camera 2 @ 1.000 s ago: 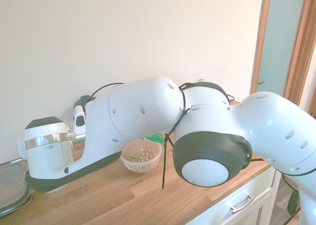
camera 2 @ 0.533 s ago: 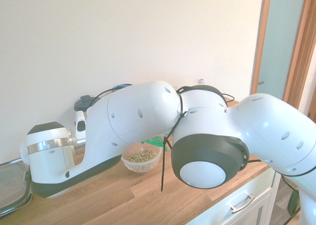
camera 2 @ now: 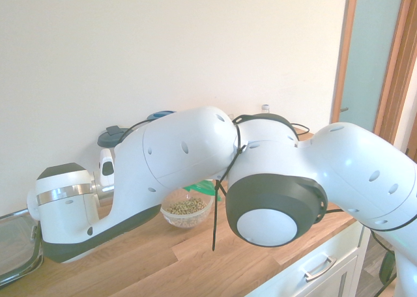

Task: Cover the lid of food container

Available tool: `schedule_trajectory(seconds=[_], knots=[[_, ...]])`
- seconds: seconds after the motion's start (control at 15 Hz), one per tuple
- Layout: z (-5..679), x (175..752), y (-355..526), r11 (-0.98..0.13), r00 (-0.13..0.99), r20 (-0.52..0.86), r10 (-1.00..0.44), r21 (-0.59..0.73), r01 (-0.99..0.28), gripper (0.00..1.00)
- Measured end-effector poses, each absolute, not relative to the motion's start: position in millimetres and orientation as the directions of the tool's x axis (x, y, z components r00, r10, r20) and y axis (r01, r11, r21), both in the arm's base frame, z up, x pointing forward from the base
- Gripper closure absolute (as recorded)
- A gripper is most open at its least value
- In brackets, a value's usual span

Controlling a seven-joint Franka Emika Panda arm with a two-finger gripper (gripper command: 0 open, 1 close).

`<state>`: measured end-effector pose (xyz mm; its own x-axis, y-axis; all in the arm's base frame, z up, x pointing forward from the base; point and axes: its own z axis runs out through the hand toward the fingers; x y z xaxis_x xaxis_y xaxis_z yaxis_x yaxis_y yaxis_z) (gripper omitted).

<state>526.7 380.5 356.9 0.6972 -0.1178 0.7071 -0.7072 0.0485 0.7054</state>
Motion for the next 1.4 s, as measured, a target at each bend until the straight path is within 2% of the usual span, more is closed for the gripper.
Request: schedule_trajectory(seconds=[0.6, 0.87, 1.07, 1.4], knots=[[333.7, 515.9, 399.7, -0.021, 0.727, 0.685, -0.052, 0.727, -0.687, 0.0], [329.9, 508.4, 414.0, -0.101, 0.751, 0.655, -0.077, 0.745, -0.66, 0.0], [336.4, 500.8, 422.6, -0.181, 0.778, 0.609, -0.155, 0.756, -0.629, 0.0], [388.7, 495.6, 426.5, -0.349, 0.789, 0.497, -0.362, 0.712, -0.609, 0.0]])
